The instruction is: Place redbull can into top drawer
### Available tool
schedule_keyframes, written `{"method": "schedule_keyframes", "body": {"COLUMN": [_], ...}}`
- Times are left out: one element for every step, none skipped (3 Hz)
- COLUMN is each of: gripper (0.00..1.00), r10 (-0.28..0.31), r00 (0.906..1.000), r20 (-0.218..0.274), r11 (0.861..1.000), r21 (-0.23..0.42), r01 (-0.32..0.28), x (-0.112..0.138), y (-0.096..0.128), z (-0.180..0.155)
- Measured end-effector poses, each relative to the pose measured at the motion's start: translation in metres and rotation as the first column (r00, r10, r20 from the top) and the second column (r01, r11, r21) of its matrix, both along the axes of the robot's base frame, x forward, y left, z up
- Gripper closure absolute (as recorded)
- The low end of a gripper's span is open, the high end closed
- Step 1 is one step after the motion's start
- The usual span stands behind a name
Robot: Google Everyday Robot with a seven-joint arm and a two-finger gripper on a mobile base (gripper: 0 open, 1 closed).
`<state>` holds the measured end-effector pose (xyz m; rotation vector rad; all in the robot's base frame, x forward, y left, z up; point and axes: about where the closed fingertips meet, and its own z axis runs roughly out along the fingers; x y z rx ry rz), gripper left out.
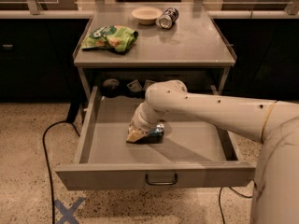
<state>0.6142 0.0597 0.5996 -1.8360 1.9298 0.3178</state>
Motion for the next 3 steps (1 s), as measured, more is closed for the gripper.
{"method": "schedule_keyframes", "body": {"gripper": [0.12, 0.00, 0.00], "r10": [0.000, 0.000, 0.000], "r00": [1.0000, 1.0000, 1.0000], "r20": [0.000, 0.000, 0.000], "r11": [1.000, 1.000, 1.000], "r21": [0.000, 0.000, 0.000], "r01": [0.000, 0.000, 0.000], "x": [0.0000, 0.0000, 0.0000], "y": [0.0000, 0.0000, 0.0000], "z": [0.0000, -0.0001, -0.0001]}}
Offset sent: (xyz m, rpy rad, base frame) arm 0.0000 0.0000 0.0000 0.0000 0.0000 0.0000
